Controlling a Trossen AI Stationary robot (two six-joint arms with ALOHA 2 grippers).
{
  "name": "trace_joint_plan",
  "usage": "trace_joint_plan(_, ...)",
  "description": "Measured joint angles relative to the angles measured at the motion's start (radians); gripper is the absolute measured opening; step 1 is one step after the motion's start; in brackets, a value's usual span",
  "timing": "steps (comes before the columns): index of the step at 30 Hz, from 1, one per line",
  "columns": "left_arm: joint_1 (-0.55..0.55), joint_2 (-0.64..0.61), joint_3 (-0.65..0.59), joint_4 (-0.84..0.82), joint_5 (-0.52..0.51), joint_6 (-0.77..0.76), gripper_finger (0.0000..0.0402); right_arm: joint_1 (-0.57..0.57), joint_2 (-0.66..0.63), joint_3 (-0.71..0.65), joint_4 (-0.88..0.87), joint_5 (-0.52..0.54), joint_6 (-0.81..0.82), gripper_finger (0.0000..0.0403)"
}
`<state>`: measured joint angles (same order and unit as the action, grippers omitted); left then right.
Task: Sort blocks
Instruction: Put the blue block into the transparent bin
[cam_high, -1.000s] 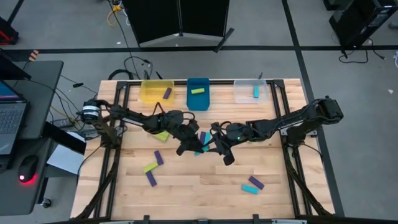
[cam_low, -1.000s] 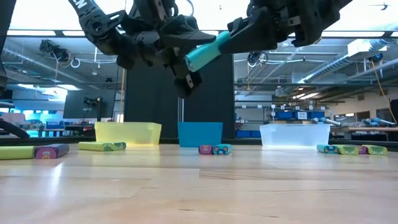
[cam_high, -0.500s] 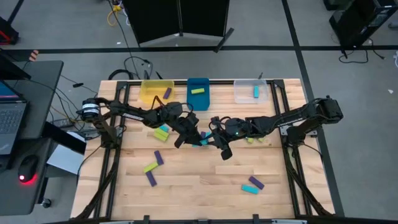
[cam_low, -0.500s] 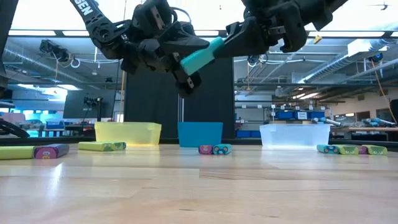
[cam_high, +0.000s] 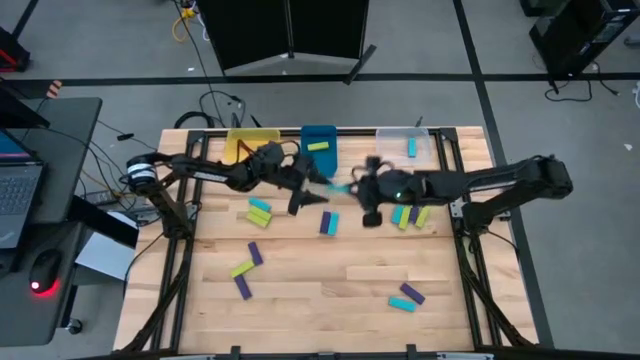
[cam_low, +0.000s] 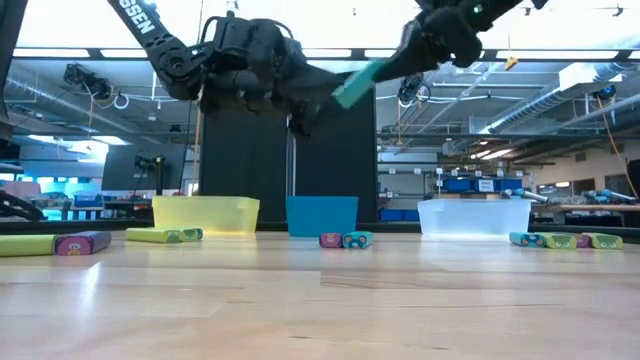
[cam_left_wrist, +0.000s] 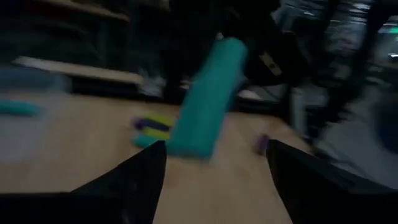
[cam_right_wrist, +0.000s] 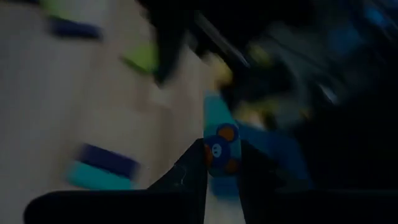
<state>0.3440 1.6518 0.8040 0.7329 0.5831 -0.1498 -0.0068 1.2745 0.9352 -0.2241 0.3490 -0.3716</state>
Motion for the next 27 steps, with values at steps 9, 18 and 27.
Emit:
trace_joint_plan(9, 0.047, -0.019, 0.000, 0.063, 0.001, 0.034, 0.0277, -0.382, -0.033, 0.000, -0.210, 0.060, 0.275, 0.0071)
trace_joint_plan(18, 0.047, -0.030, 0.000, 0.069, 0.036, 0.041, 0.0273, -0.710, 0.110, 0.070, -0.405, -0.141, 0.427, 0.0071)
trace_joint_plan(27, 0.048, -0.030, 0.000, 0.087, 0.039, 0.042, 0.0273, -0.859, 0.273, 0.092, -0.387, -0.351, 0.458, 0.0071)
